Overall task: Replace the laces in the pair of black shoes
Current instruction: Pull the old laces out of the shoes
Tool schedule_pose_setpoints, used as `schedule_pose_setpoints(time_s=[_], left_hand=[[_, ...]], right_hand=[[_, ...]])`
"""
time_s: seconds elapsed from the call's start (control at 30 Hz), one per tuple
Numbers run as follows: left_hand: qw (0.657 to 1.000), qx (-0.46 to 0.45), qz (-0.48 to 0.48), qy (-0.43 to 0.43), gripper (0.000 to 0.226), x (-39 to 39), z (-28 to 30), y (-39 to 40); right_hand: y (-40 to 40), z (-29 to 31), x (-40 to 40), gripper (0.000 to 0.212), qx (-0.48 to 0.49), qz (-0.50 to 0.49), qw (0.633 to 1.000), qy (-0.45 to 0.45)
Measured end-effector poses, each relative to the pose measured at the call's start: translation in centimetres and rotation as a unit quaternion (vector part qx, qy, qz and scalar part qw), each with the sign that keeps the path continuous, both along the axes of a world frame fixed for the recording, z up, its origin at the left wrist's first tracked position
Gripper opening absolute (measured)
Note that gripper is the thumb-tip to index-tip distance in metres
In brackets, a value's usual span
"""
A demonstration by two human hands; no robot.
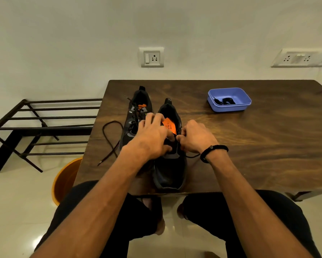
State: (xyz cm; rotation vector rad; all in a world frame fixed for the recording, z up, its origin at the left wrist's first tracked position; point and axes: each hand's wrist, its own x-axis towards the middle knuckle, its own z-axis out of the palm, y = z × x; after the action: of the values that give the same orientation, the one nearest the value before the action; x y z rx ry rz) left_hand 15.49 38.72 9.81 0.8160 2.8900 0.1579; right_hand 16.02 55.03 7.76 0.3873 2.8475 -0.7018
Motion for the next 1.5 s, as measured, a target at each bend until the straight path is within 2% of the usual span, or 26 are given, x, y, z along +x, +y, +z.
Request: schedule_pose_setpoints(time_s=[0.07,0.23,0.4,0.6,0.93,1.0,1.07,1.13,1.17,1.27,1.4,1.5], left_hand=[[0.999,-0.031,-0.014,0.020,0.035,0.2,-1.0,0.8],[0.993,-0.025,-0.009,0.113,0.036,0.0,-0.9,1.3],[0.980,0.048,0.124,0.146,0.023,-0.4,0.8,-0.4],[0.931,0.154,0.280,0.179,0.019,-1.4,2.5,-3.2],[0.900,0.189,0.353,0.175,0.020,-1.3,2.1,-3.3],[0.909,0.197,0.331,0.160,0.020,-1.2,2.3,-3.1],[0.939,0.176,0.268,0.127,0.027,-0.9,2.3,-2.7],[0.978,0.099,0.175,0.061,0.046,-0.6,2.2,-2.0],[0.990,0.061,0.125,0.025,0.048,-0.4,2.1,-1.5],[0.999,0.009,0.025,-0.047,0.033,0.1,0.8,-0.4],[0.999,-0.035,0.015,0.006,0.030,0.0,-0.3,0.5],[0.996,-0.059,-0.002,0.064,0.038,0.1,-0.2,0.9]], right_hand=[[0.0,0.1,0.0,0.019,0.007,0.002,1.000,0.003],[0.2,0.1,0.0,0.019,0.006,0.005,1.000,-0.001],[0.4,-0.4,-0.2,0.019,-0.014,0.004,1.000,-0.002],[0.3,-0.5,-0.2,0.019,-0.025,0.002,1.000,0.003],[-0.7,-0.3,-0.1,0.016,-0.026,-0.016,1.000,0.002],[-1.0,0.0,0.1,0.017,-0.012,-0.020,1.000,0.005],[-1.3,0.6,0.6,0.019,0.005,-0.018,1.000,0.004],[-1.6,1.2,1.0,0.022,0.015,-0.014,1.000,0.001],[-1.6,1.6,1.3,0.023,0.021,-0.013,1.000,-0.002],[-1.6,2.1,1.6,0.028,0.034,-0.010,0.999,-0.006],[-1.9,2.5,1.8,0.027,0.031,-0.009,0.999,-0.011],[-1.9,2.7,2.0,0.025,0.035,-0.001,0.999,-0.009]])
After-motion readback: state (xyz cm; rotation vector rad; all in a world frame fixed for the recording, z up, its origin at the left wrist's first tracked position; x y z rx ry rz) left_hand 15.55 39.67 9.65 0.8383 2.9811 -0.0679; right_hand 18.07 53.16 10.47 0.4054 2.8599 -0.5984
